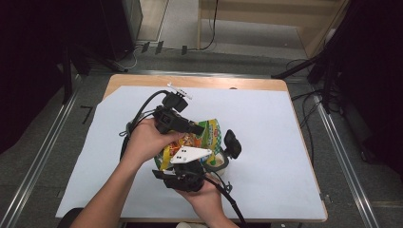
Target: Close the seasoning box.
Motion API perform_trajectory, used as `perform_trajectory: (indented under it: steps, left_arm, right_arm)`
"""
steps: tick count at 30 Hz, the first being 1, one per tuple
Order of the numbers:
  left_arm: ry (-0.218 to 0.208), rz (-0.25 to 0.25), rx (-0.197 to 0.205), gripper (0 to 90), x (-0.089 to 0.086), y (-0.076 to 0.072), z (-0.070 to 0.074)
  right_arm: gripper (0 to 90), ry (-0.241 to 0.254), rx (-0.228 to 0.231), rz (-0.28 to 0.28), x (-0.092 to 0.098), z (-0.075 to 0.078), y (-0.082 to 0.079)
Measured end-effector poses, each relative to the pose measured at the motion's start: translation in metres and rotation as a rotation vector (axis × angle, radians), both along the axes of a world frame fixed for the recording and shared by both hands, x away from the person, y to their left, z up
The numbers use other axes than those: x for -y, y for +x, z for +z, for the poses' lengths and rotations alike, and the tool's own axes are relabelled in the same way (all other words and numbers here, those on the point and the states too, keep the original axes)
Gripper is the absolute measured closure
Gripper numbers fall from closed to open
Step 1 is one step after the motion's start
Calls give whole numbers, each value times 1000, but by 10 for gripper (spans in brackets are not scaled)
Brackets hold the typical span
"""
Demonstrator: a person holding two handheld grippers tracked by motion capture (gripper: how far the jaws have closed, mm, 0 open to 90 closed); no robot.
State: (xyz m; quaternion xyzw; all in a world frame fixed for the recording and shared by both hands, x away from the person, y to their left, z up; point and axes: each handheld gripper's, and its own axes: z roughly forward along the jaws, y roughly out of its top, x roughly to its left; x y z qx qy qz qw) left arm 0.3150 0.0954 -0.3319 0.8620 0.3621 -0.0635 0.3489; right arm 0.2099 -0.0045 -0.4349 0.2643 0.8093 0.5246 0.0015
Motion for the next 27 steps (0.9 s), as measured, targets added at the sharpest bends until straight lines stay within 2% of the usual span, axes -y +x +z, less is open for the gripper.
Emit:
perform_trajectory:
  steps: [8, 15, 24, 27]
  left_arm:
    - [-3, 1, -9, 794, -3, -1, 0]
    - [-11, 11, -5, 791, -3, 1, 0]
    - [1, 11, -4, 790, -3, 1, -2]
    - [-3, 8, 1, 792, -3, 0, 0]
  right_arm:
    - [679, -5, 0, 1, -1, -4, 0]
    - [677, 16, 2, 10, 0, 3, -1]
    - [676, -11, -1, 14, -1, 1, 1]
    - [676, -7, -1, 16, -1, 1, 1]
